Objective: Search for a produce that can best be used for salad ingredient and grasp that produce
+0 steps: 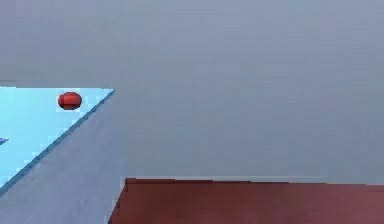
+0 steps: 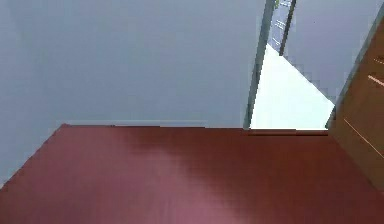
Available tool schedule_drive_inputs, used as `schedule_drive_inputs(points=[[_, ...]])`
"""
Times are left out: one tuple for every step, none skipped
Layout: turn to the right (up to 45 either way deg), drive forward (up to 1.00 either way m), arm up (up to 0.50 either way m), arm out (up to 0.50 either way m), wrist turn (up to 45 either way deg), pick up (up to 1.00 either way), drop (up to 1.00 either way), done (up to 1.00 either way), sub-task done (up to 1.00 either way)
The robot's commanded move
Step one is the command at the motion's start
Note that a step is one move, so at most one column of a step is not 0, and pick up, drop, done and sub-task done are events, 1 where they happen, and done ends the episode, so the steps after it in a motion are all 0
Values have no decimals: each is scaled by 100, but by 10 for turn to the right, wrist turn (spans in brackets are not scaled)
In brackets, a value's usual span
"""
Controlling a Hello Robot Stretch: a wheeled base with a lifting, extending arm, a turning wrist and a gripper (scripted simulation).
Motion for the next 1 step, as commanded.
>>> schedule_drive_inputs(points=[[0,5,0,0,0,0,0,0,0]])
